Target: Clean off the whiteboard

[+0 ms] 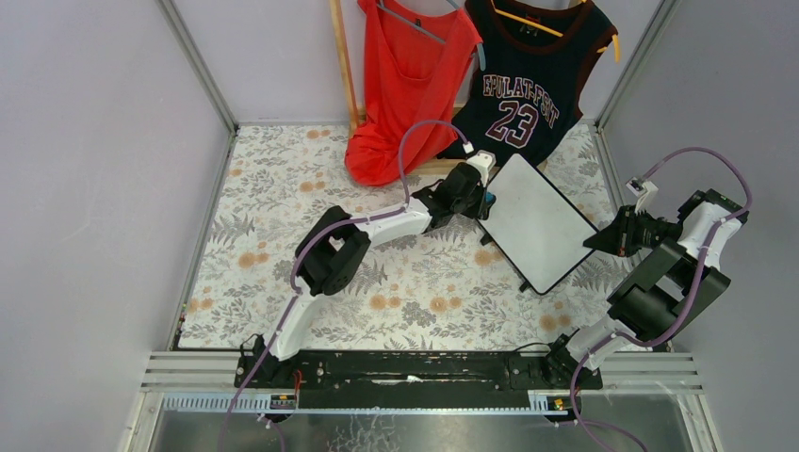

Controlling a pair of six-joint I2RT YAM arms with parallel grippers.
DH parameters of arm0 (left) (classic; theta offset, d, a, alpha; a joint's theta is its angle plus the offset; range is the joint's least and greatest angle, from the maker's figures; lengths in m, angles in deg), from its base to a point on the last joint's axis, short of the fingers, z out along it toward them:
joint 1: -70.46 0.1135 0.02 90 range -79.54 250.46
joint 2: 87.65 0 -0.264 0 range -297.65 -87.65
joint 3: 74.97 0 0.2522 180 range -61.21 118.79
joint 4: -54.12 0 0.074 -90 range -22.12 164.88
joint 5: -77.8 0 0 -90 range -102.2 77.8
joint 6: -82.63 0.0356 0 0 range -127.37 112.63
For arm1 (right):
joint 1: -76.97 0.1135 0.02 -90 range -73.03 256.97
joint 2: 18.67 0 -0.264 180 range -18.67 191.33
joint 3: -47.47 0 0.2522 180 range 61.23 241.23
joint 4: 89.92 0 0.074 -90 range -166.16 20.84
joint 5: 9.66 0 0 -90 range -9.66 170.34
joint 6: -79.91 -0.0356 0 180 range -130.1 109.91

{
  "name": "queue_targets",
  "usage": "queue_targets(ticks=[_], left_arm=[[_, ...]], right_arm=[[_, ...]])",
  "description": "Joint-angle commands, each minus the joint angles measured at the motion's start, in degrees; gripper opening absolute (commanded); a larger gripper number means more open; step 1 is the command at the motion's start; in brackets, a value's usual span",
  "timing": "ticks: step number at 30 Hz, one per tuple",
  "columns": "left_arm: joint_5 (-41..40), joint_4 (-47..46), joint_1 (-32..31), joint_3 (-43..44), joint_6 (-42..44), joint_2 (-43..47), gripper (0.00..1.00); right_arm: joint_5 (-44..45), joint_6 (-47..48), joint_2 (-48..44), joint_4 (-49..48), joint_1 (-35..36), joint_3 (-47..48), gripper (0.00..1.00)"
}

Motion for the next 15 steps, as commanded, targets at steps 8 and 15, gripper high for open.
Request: queue_targets(ticks=[8, 15], left_arm=[[0.61, 3.35, 0.58, -1.24, 2.02, 9.24, 0.00], [-2.07, 18.05, 1.17, 3.97, 0.90, 15.63, 0.00]], right_arm=[[8.68, 3.44, -0.91, 1.21, 1.15, -0.12, 0.00], [9.06, 2.70, -0.60, 0.65, 1.20, -0.09, 0.00]])
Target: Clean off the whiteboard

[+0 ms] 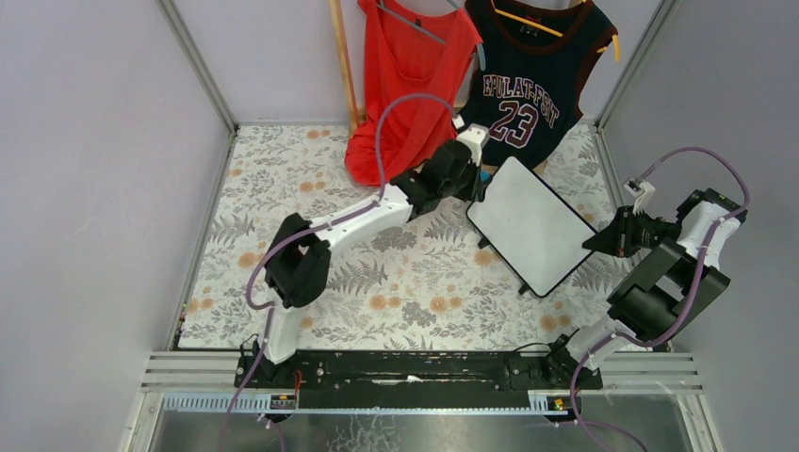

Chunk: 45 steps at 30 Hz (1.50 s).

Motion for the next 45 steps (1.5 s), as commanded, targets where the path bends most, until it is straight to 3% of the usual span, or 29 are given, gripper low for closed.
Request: queue_targets(ticks=[1, 5, 15, 19, 26, 34, 45], left_arm=[[-1.72, 12.51, 1.21, 5.93, -0.69, 4.15, 0.00], [-2.01, 20.72, 2.56, 4.52, -2.93, 7.92, 0.00], [-3.52, 24.96, 9.08, -18.87, -11.86, 27.88, 0.00], [-5.88, 27.04, 13.31, -25.15, -12.23, 31.74, 0.00], [-5.90, 27.86, 17.63, -31.78, -9.86, 32.11, 0.00], [-4.89, 26.24, 22.26, -36.24, -9.01, 26.07, 0.00], [-2.27, 21.64, 22.66, -36.07, -11.16, 19.97, 0.18]], right_arm=[[8.01, 2.04, -0.51, -0.02, 0.70, -0.02, 0.00], [8.32, 1.58, -0.46, -0.32, 0.69, 0.11, 0.00], [8.54, 1.31, -1.07, -0.30, 0.73, 0.66, 0.00], [8.44, 1.32, -1.31, -0.48, 0.77, 0.33, 0.00], [9.33, 0.03, -1.16, -1.76, 0.75, -0.29, 0.00], [9.16, 1.17, -1.17, -1.56, 0.78, -1.45, 0.00], [9.17, 1.37, -1.08, -0.92, 0.78, -0.75, 0.00]])
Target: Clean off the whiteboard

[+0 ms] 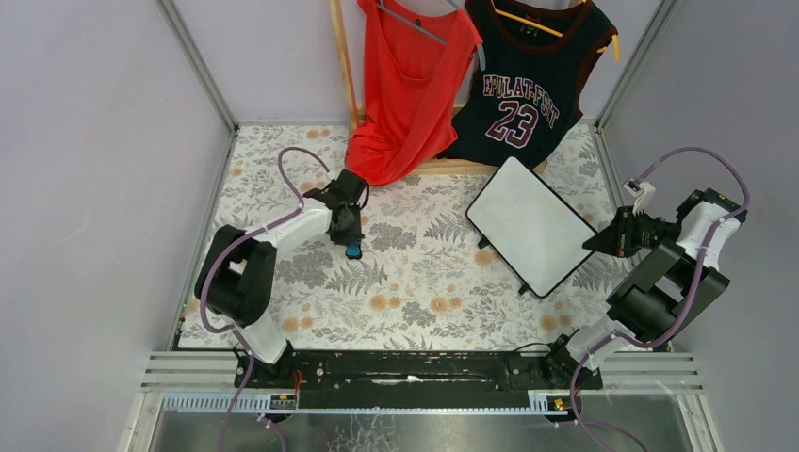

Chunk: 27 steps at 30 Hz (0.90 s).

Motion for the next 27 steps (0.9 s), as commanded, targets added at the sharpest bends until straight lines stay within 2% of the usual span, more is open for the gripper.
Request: queue_targets(ticks=[1, 6, 14, 24, 27], left_arm=[[1.69, -4.38, 0.16, -0.35, -1.13, -2.05, 0.20], [2.21, -6.08, 0.21, -0.99, -0.80, -2.26, 0.39], [3.42, -6.30, 0.52, -0.81, -1.32, -1.94, 0.40], [0.31, -6.11, 0.51, -1.24, -2.51, 8.77, 0.47], [1.79, -6.72, 0.48, -1.22, -2.45, 11.45, 0.48]], right_arm=[[8.64, 2.21, -0.73, 0.21, 0.74, -0.60, 0.00], [8.68, 2.22, -0.81, 0.38, 0.73, -0.46, 0.00], [8.75, 2.10, -0.80, 0.63, 0.68, -0.27, 0.00], [8.68, 1.94, -0.42, 0.86, 0.74, -0.21, 0.00], [8.80, 1.98, -0.21, 0.82, 0.74, -0.46, 0.00]])
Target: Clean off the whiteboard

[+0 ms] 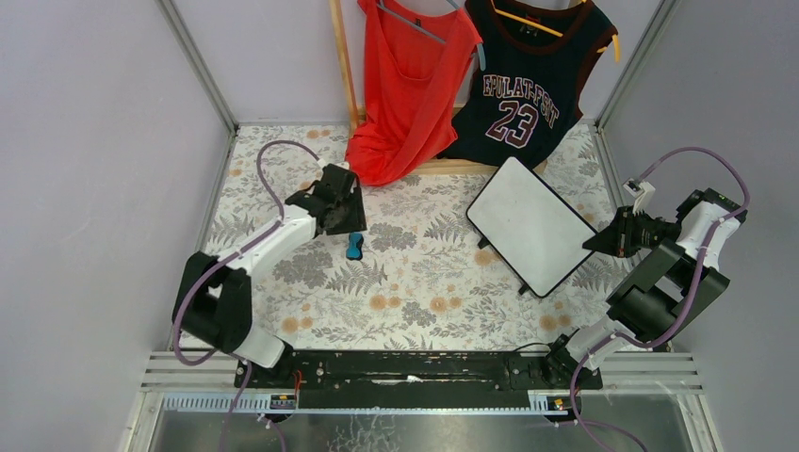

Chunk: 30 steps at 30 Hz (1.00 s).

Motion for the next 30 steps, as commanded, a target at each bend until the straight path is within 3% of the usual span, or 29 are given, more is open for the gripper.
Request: queue_targets(ticks=[1, 9, 14, 19, 22, 28, 30], left_arm=[[0.86, -3.46, 0.31, 0.14, -0.59, 5.00, 0.50], [13.63, -16.81, 0.29, -6.33, -0.83, 13.29, 1.00], [14.87, -17.83, 0.33, -5.97, -1.27, 14.14, 1.00], [14.80, -18.61, 0.32, -6.40, -1.19, 14.00, 1.00], [14.71, -19.01, 0.32, -6.87, -1.28, 14.12, 1.00], [14.15, -18.55, 0.27, -7.17, -1.01, 13.25, 1.00], [14.29, -19.08, 0.28, -7.75, -1.20, 13.23, 1.00]], right_arm=[[8.79, 2.00, -0.16, 0.49, 0.74, -0.60, 0.00], [9.27, 1.37, 0.49, -0.41, 0.74, -1.46, 0.00], [9.69, 1.61, 0.18, 0.02, 0.74, -1.41, 0.01], [9.43, 1.53, -0.25, 1.01, 0.74, -0.16, 0.12], [9.26, 1.09, -0.39, 1.80, 0.74, 0.94, 0.23], [8.96, 0.20, -3.00, 1.82, 0.78, 1.68, 0.54], [8.62, -0.51, -3.63, 1.96, 0.74, 2.18, 0.57]])
